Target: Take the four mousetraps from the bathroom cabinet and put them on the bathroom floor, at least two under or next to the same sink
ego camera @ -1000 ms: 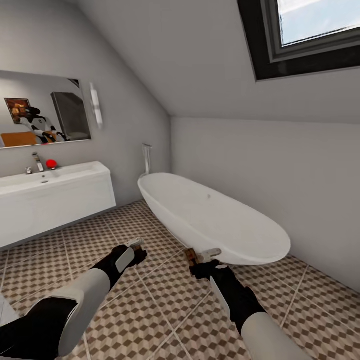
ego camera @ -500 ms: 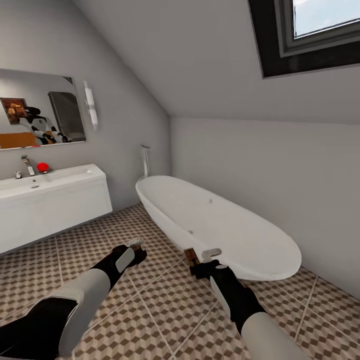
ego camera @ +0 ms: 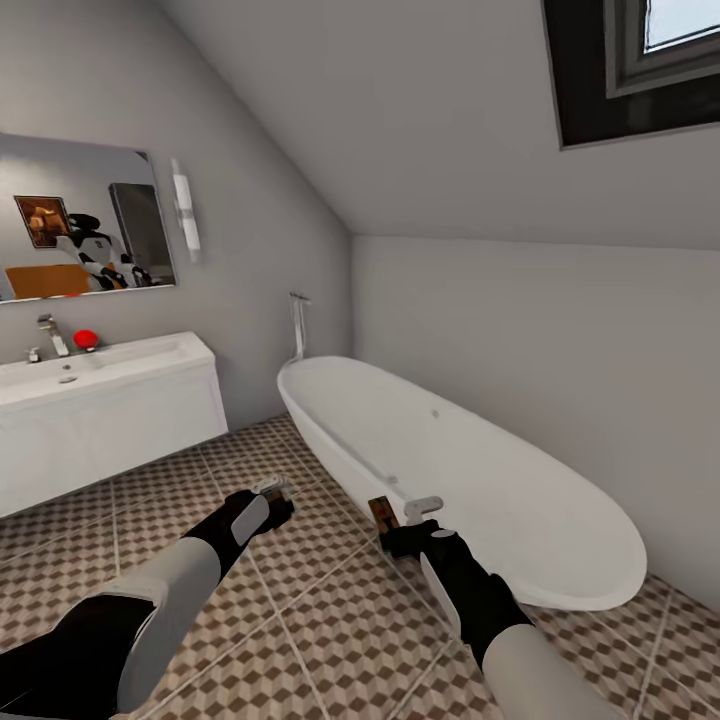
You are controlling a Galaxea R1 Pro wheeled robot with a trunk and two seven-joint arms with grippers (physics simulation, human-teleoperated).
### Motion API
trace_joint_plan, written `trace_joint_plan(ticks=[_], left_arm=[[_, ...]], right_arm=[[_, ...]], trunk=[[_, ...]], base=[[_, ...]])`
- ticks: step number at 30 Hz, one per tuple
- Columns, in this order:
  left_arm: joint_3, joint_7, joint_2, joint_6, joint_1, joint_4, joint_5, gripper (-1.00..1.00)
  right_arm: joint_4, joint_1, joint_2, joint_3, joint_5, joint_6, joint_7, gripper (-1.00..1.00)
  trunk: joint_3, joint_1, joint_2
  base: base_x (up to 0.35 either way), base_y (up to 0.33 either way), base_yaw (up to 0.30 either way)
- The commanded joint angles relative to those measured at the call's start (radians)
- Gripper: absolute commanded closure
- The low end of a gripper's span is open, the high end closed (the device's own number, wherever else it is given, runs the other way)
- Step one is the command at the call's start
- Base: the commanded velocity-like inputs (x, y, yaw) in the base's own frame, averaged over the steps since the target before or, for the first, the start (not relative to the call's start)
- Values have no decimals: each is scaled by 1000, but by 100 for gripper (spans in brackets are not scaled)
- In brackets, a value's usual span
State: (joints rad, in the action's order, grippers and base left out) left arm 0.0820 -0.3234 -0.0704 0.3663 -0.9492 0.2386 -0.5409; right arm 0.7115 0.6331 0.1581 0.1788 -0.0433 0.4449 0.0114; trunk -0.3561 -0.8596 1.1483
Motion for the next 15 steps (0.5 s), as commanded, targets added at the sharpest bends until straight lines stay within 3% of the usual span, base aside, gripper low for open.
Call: trace_joint_plan(ticks=[1, 15], left_arm=[[9, -8, 1, 4, 0, 2, -10, 100], [7, -8, 1, 4, 0, 2, -11, 100]], right_arm=[[2, 0, 0, 2, -3, 6, -4, 100], [2, 0, 0, 2, -3, 5, -5, 100]], trunk=[[-1, -1, 1], [-1, -1, 1]], base=[[321, 0, 138], [321, 0, 274]])
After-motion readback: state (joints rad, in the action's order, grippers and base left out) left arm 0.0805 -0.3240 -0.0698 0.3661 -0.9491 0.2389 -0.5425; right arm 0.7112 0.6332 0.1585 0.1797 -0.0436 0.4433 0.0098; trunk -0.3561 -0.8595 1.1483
